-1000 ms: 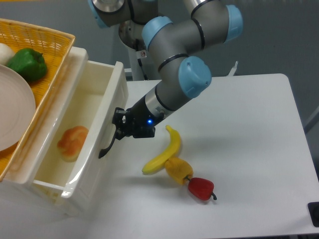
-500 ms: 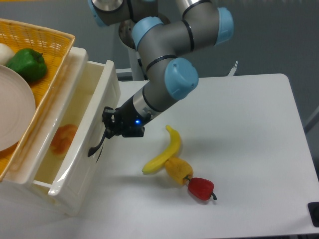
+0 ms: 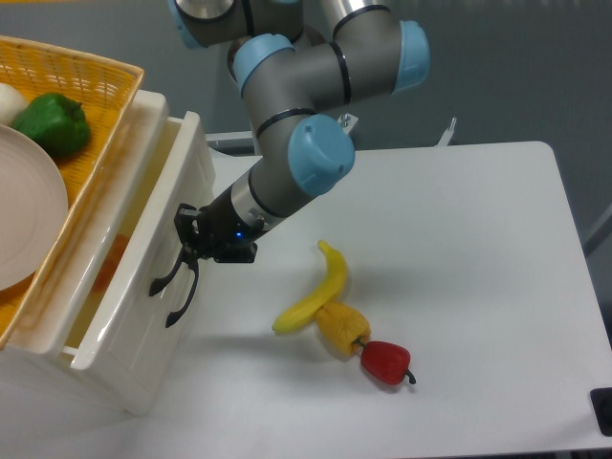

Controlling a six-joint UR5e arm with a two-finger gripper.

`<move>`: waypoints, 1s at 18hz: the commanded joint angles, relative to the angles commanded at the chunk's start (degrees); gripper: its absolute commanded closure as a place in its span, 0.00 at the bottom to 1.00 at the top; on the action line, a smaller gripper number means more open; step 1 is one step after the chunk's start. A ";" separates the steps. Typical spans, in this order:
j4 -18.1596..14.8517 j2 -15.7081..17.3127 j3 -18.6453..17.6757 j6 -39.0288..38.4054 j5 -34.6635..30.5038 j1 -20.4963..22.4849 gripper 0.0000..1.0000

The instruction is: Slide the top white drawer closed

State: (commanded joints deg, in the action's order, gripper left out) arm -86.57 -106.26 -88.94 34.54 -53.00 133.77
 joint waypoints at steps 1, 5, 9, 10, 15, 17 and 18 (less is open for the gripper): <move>0.00 0.00 0.00 0.00 0.00 -0.44 1.00; 0.09 0.00 0.00 0.00 -0.17 -0.88 1.00; 0.00 0.00 -0.09 -0.09 -0.35 -1.23 1.00; 0.00 0.00 -0.09 -0.09 -0.35 -1.23 1.00; 0.00 0.09 0.17 0.09 -2.97 1.57 0.89; 0.09 0.09 0.26 0.09 -5.18 3.68 0.86; 0.09 0.18 0.26 0.09 -5.97 5.17 0.77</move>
State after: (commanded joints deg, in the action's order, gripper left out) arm -86.48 -106.08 -88.68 34.63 -58.97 138.94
